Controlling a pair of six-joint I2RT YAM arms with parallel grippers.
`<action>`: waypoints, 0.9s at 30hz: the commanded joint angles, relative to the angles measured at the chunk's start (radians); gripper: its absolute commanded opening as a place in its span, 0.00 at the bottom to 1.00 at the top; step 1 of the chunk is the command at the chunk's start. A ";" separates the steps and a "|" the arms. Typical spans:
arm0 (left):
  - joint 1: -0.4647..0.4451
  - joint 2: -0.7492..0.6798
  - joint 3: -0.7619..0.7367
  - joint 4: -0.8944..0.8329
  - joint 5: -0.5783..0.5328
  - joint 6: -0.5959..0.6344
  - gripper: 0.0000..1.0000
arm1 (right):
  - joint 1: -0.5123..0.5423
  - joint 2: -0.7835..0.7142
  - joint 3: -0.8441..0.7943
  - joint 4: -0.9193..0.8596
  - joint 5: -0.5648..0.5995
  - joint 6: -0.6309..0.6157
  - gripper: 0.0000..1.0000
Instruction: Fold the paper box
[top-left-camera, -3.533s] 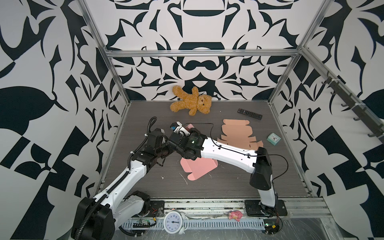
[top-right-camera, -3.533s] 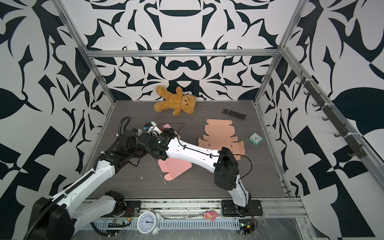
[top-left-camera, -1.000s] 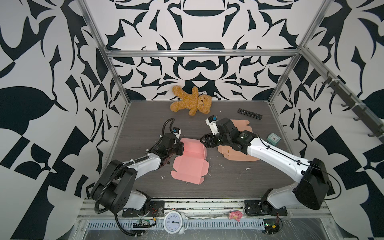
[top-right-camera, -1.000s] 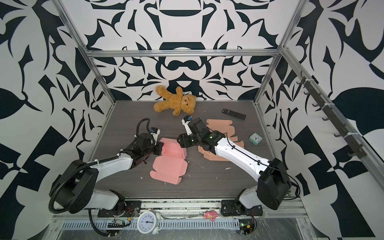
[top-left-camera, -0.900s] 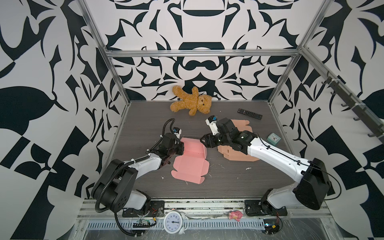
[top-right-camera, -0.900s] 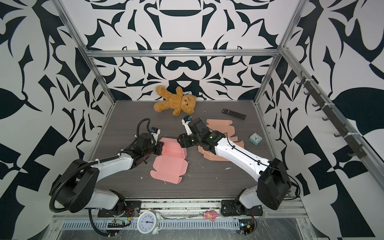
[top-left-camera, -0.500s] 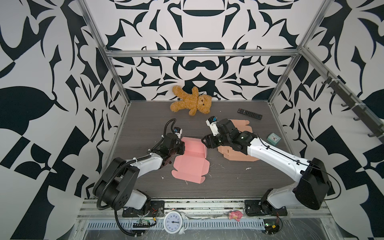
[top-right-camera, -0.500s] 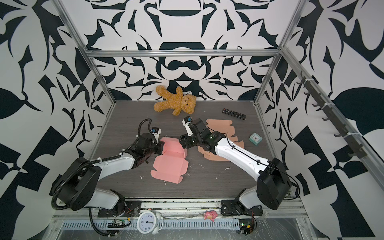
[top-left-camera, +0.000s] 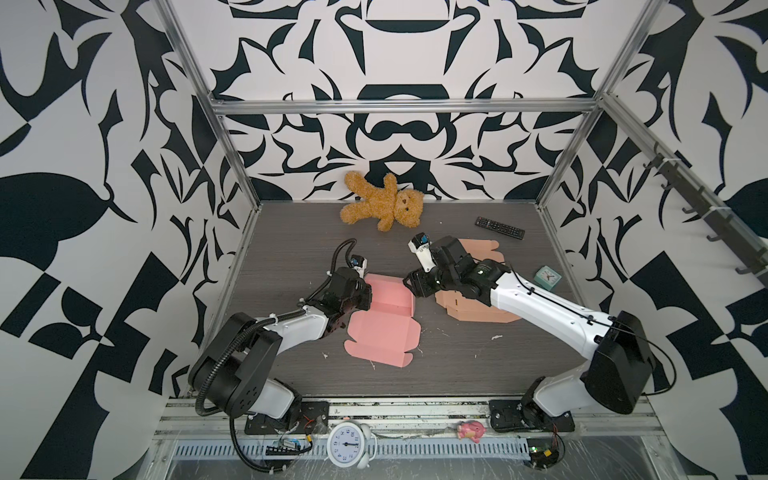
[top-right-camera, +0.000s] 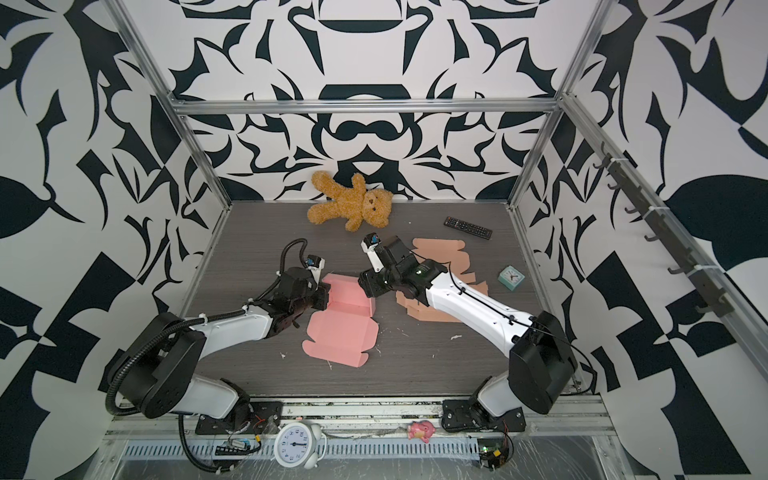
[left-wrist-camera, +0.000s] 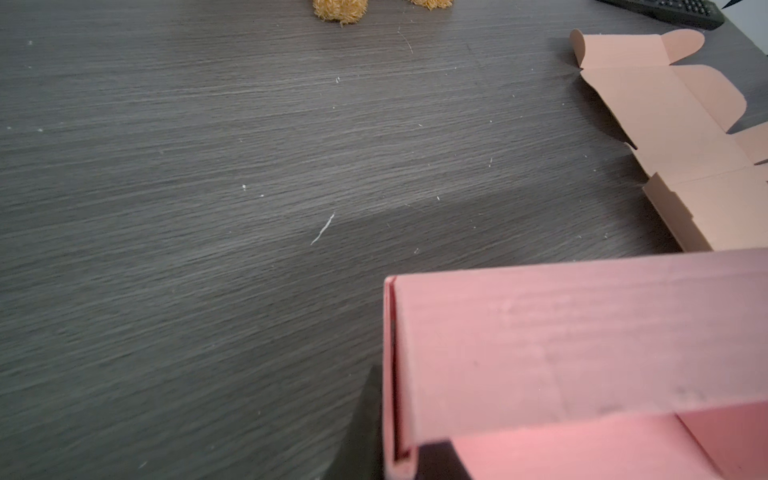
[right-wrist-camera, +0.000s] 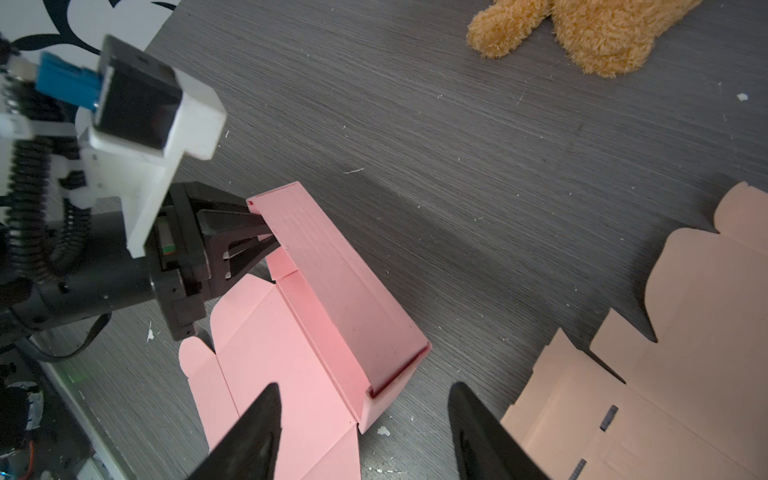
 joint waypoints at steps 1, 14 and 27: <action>-0.007 0.010 -0.002 -0.022 -0.019 0.010 0.14 | -0.004 0.002 0.064 0.003 -0.029 -0.082 0.65; -0.007 -0.030 -0.021 -0.019 -0.009 -0.006 0.16 | -0.005 0.236 0.286 -0.119 -0.088 -0.250 0.68; -0.007 -0.069 -0.052 -0.021 0.015 -0.011 0.21 | -0.006 0.340 0.386 -0.200 -0.165 -0.323 0.70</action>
